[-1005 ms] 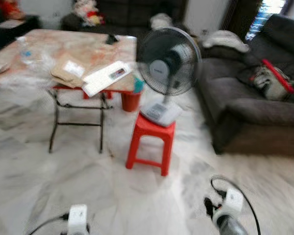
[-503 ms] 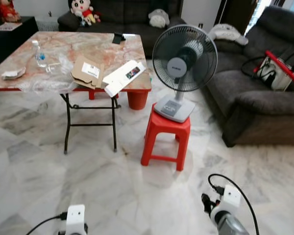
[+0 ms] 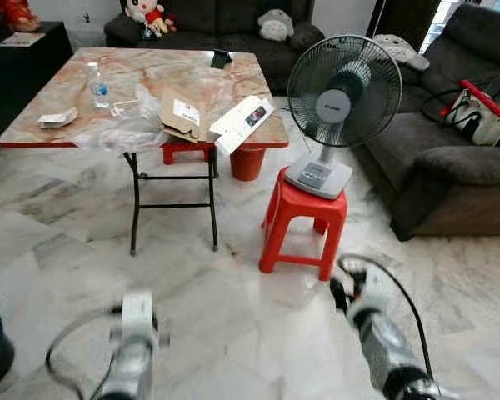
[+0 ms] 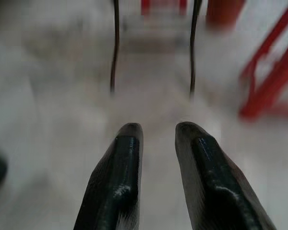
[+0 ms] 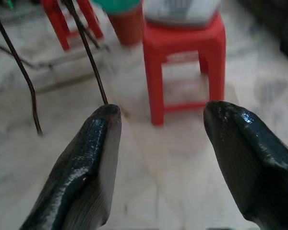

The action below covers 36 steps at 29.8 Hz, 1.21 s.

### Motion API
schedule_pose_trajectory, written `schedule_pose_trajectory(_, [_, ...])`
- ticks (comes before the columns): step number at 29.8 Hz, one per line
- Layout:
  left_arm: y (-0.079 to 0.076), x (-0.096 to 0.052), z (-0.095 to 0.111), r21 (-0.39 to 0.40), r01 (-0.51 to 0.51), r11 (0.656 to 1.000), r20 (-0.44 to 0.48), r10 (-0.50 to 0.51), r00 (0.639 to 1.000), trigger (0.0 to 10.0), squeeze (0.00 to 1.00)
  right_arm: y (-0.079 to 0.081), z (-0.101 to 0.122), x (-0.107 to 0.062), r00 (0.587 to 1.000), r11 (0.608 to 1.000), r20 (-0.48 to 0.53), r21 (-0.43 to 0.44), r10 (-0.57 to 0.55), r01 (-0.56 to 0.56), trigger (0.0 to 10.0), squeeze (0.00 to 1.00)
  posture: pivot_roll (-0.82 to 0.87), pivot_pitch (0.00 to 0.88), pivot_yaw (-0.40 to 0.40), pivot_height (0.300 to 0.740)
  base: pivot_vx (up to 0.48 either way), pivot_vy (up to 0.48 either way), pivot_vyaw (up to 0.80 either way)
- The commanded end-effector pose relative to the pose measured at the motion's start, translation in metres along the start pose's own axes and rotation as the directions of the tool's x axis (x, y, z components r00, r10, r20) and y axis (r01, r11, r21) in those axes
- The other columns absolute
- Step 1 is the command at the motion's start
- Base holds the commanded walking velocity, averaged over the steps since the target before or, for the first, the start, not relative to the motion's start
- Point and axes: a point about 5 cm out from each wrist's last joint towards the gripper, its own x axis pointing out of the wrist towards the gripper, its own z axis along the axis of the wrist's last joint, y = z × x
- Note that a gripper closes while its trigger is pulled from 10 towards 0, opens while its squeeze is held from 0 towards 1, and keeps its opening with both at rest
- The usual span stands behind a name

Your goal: Picking trash to rubbish bin

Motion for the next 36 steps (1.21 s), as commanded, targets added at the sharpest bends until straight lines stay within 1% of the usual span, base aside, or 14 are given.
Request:
schedule_pose_trajectory(1, [-0.003,0.006,0.017,-0.018,-0.015,1.000,0.067,0.016,0.998,10.0,0.00,0.003,0.029,0.008,0.994,1.000,0.110,-0.003,0.016,-0.016,10.0,0.00,-0.17,0.000,-0.052,0.740,0.000,0.000,0.00])
schedule_pose_trajectory(4, [-0.005,0.013,0.042,-0.017,-0.020,1.000,0.153,0.022,0.988,10.0,0.00,0.016,0.055,0.015,0.979,0.998,0.196,-0.019,0.055,-0.053,10.0,0.00,-0.17,0.000,-0.052,0.740,0.000,0.000,0.00])
schedule_pose_trajectory(5, [-0.007,0.016,0.053,-0.015,-0.018,1.000,0.199,0.021,0.980,10.0,0.00,0.023,0.068,0.018,0.967,0.997,0.242,-0.023,0.077,-0.074,10.0,0.00,-0.18,0.000,-0.044,0.740,0.000,0.000,0.00])
schedule_pose_trajectory(7, [-0.009,0.018,0.063,0.000,-0.011,1.000,0.240,0.011,0.971,10.0,0.00,0.029,0.078,0.020,0.956,0.996,0.279,-0.022,0.093,-0.090,10.0,0.00,-0.18,0.000,-0.044,0.740,0.000,0.000,0.00])
schedule_pose_trajectory(9, [-0.010,0.018,0.065,0.003,-0.007,1.000,0.251,0.006,0.968,10.0,0.00,0.030,0.081,0.020,0.952,0.995,0.289,-0.020,0.097,-0.095,10.0,0.00,-0.18,0.000,-0.044,0.740,0.000,0.000,0.00])
schedule_pose_trajectory(12, [-0.015,0.017,0.077,0.044,0.002,0.999,0.326,-0.016,0.945,10.0,0.00,0.036,0.086,0.021,0.942,0.993,0.314,-0.024,0.119,-0.118,10.0,0.00,-0.18,0.000,-0.042,0.740,0.000,0.000,0.00])
schedule_pose_trajectory(14, [-0.018,0.015,0.080,0.059,0.006,0.998,0.357,-0.027,0.934,10.0,0.00,0.038,0.087,0.021,0.939,0.992,0.320,-0.031,0.130,-0.126,10.0,0.00,-0.18,0.000,-0.042,0.740,0.152,0.000,0.00])
schedule_pose_trajectory(17, [-0.020,0.014,0.082,0.065,0.008,0.998,0.374,-0.032,0.927,10.0,0.00,0.040,0.087,0.020,0.934,0.990,0.327,-0.037,0.142,-0.138,10.0,0.00,-0.18,0.000,-0.047,0.740,0.330,0.000,0.00])
schedule_pose_trajectory(22, [-0.021,0.013,0.081,0.068,0.010,0.998,0.376,-0.035,0.926,10.0,0.00,0.042,0.087,0.020,0.930,0.987,0.331,-0.048,0.158,-0.150,10.0,0.00,-0.17,0.000,-0.047,0.740,0.348,0.000,0.00])
schedule_pose_trajectory(25, [-0.022,0.012,0.080,0.069,0.013,0.998,0.377,-0.039,0.925,10.0,0.00,0.046,0.089,0.020,0.924,0.984,0.339,-0.065,0.179,-0.166,10.0,0.00,-0.17,0.000,-0.049,0.740,0.363,0.000,0.59])
schedule_pose_trajectory(31, [-0.022,0.011,0.079,0.077,0.008,0.997,0.383,-0.037,0.923,10.0,0.00,0.050,0.089,0.020,0.917,0.980,0.344,-0.068,0.201,-0.189,10.0,0.00,-0.16,0.000,-0.047,0.740,0.361,0.000,0.79])
schedule_pose_trajectory(33, [-0.020,0.011,0.078,0.082,-0.001,0.997,0.383,-0.030,0.923,10.0,0.00,0.055,0.085,0.020,0.917,0.975,0.331,-0.059,0.220,-0.213,10.0,0.00,-0.16,0.000,-0.047,0.740,0.362,0.000,0.00])
schedule_pose_trajectory(36, [-0.019,0.011,0.079,0.082,-0.006,0.997,0.386,-0.026,0.922,10.0,0.00,0.059,0.083,0.020,0.916,0.971,0.324,-0.068,0.238,-0.229,10.0,0.00,-0.14,0.000,-0.054,0.740,0.363,0.000,0.00])
